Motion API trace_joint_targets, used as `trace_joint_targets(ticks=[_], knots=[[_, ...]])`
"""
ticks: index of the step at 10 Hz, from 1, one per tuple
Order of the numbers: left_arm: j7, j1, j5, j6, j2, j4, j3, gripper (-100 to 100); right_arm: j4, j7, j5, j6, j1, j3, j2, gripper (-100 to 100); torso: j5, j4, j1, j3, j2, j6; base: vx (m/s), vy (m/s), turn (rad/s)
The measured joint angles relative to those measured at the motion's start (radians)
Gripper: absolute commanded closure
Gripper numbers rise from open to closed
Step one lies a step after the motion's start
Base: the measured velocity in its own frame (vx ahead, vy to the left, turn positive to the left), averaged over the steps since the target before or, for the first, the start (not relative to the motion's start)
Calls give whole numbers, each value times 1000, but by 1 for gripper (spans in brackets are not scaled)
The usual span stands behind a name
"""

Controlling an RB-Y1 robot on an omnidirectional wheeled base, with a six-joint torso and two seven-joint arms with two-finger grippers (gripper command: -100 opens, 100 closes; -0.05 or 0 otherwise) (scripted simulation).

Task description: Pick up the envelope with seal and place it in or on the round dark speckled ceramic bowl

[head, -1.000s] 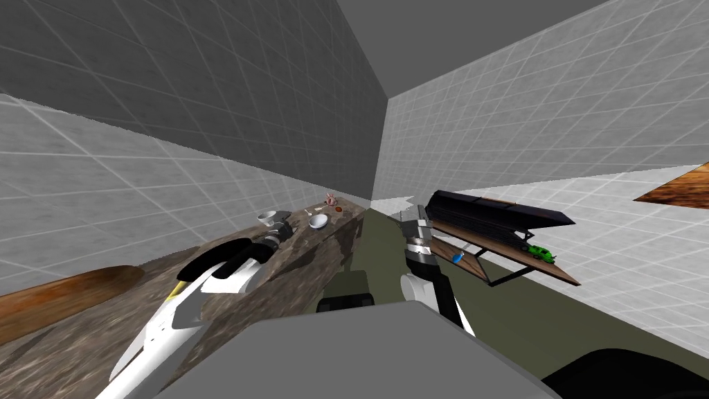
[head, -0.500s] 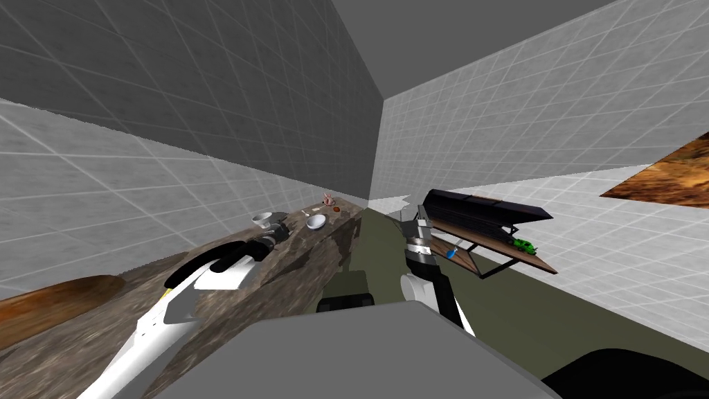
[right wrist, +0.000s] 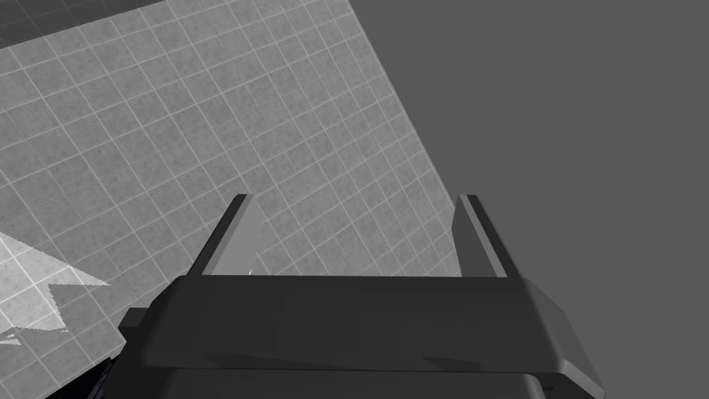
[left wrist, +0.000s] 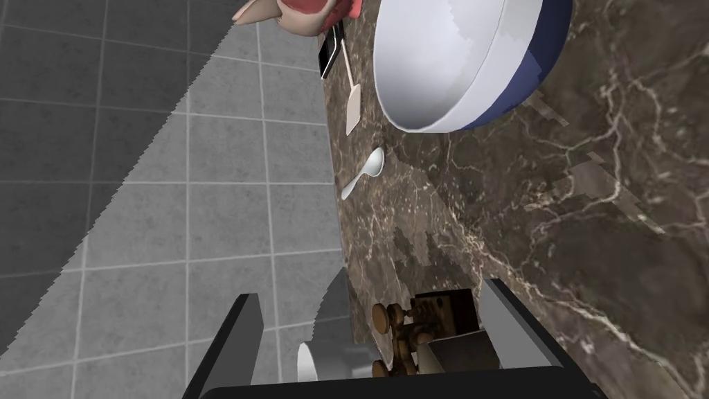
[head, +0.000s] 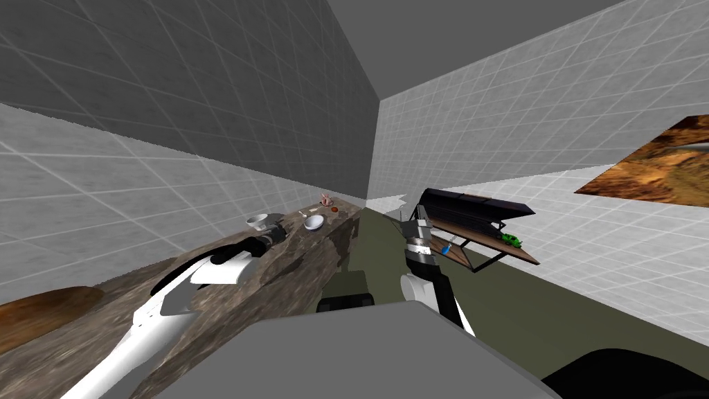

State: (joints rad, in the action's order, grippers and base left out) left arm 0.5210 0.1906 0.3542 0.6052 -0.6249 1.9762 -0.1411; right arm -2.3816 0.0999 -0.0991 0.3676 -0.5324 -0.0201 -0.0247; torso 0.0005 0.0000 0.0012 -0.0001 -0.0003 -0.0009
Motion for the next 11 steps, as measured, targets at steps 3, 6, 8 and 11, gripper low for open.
trace_joint_targets(ticks=[3,6,8,11], knots=[[32,-4,59,96,-53,-26,-35,-100,0,0,0,0,0,0,0,0,0,0,1,0,0,1,-2,20,-110],[53,-28,88,180,-78,-69,-48,-100,0,0,0,0,0,0,0,0,0,0,0,0,0,1,1,10,-78],[71,-17,125,236,-105,-87,-72,-100,0,0,0,0,0,0,0,0,0,0,1,0,-1,0,7,19,-114],[90,-27,166,318,-137,-119,-94,-100,0,0,0,0,0,0,0,0,0,0,0,-1,-1,0,7,14,-78]])
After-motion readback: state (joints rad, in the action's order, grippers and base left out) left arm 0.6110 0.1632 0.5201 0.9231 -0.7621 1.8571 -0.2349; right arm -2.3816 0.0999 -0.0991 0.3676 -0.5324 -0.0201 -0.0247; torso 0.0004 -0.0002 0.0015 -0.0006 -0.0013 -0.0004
